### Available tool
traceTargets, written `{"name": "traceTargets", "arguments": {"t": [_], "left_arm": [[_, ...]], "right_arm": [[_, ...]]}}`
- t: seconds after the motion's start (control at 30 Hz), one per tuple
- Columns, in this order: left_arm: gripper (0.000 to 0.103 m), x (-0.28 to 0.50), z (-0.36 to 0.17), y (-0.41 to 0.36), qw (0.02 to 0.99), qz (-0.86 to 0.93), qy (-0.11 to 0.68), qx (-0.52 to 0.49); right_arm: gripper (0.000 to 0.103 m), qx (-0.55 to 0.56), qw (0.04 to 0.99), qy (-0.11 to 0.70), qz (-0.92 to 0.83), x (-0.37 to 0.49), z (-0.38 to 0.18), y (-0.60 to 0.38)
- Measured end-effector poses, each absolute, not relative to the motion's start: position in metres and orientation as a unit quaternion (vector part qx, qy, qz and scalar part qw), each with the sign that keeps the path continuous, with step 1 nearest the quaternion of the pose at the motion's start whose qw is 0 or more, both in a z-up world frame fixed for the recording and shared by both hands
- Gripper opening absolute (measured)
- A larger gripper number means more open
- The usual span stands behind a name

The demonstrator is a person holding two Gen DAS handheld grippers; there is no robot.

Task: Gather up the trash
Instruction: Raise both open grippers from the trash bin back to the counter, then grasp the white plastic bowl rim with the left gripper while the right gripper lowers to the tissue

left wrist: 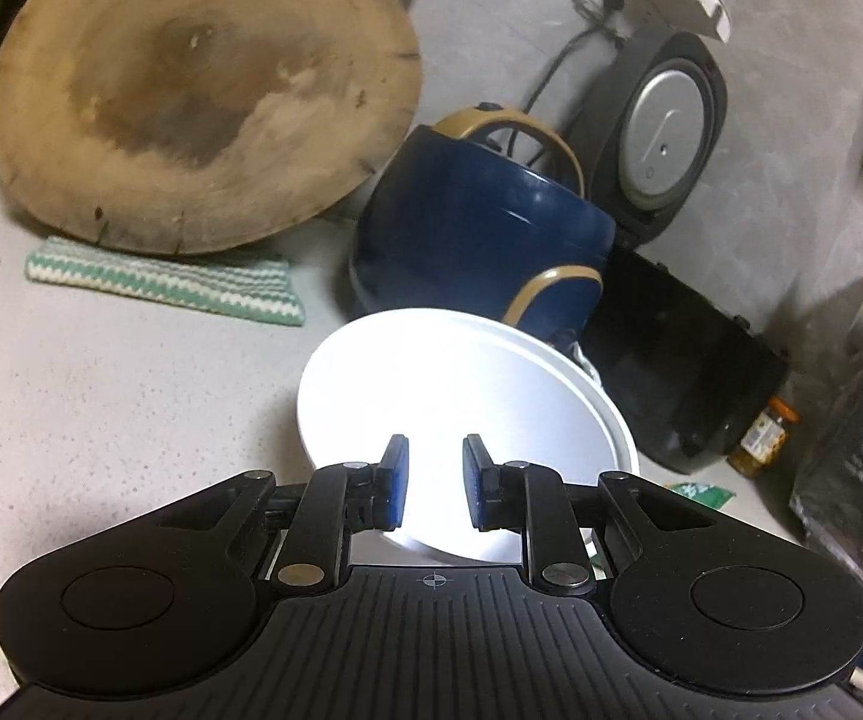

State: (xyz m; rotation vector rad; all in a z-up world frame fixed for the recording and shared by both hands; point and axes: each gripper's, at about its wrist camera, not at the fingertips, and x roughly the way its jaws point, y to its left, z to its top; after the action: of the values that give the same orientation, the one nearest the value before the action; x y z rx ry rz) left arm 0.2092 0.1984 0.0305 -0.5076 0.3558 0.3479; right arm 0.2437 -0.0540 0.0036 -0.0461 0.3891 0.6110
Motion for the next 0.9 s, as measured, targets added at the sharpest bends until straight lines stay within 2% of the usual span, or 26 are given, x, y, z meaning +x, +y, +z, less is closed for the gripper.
{"name": "traceTargets", "arguments": {"t": [0.27, 0.4, 0.63, 0.73, 0.9], "left_arm": [[0.022, 0.216, 0.023, 0.199, 0.928, 0.127, 0.207, -0.283], [0.022, 0.215, 0.022, 0.199, 0.923, 0.111, 0.211, -0.301], [0.022, 0.181, 0.037, 0.214, 0.919, 0.17, 0.102, -0.34], [0.022, 0.164, 0.036, 0.23, 0.901, 0.202, 0.059, -0.379], [0.022, 0.172, 0.029, 0.242, 0.886, 0.197, 0.086, -0.41]], "right_arm": [[0.09, -0.062, 0.944, 0.183, 0.267, 0.25, 0.003, -0.055], [0.09, -0.041, 0.938, 0.187, 0.288, 0.257, 0.018, -0.051], [0.09, -0.038, 0.932, 0.166, 0.318, 0.27, 0.04, -0.005], [0.09, -0.011, 0.927, 0.185, 0.325, 0.291, 0.046, 0.017], [0.09, -0.009, 0.903, 0.257, 0.344, 0.335, 0.036, 0.065]]}}
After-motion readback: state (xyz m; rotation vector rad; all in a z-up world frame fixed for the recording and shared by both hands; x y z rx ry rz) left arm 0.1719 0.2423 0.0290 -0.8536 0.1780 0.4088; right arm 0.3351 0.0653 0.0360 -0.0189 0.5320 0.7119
